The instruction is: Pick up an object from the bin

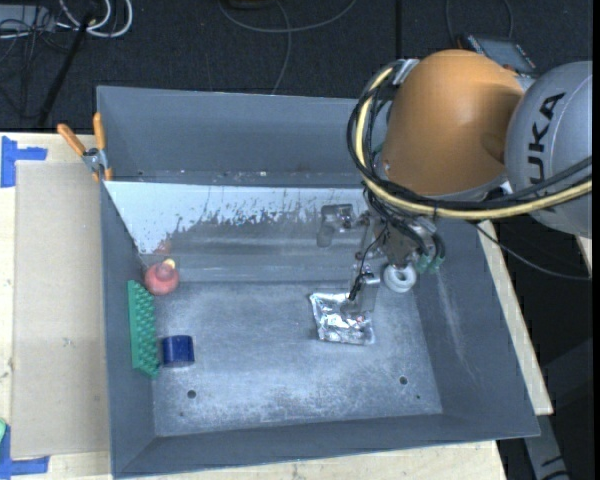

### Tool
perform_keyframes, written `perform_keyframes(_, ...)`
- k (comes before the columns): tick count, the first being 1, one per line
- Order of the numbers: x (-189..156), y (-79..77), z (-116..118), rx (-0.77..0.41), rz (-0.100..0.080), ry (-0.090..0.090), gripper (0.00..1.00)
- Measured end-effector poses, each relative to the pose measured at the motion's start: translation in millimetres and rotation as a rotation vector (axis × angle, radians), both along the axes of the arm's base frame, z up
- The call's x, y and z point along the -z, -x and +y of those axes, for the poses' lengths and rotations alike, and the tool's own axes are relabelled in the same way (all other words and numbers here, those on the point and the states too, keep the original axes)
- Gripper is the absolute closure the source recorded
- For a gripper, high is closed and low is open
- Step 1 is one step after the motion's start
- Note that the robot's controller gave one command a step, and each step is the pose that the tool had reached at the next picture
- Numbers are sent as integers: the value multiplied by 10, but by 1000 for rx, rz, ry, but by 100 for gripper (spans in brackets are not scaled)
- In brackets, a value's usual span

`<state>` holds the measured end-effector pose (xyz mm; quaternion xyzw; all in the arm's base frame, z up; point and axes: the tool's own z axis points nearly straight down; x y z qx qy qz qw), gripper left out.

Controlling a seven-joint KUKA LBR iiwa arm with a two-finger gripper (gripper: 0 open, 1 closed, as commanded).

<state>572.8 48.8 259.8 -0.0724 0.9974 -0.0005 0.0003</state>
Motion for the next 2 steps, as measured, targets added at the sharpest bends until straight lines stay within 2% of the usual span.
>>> perform_keyframes(1, 914, 185, -36, -244, 6, -1, 0)
perform_keyframes(2, 1081, 441, 17, -624, 4, -2, 0)
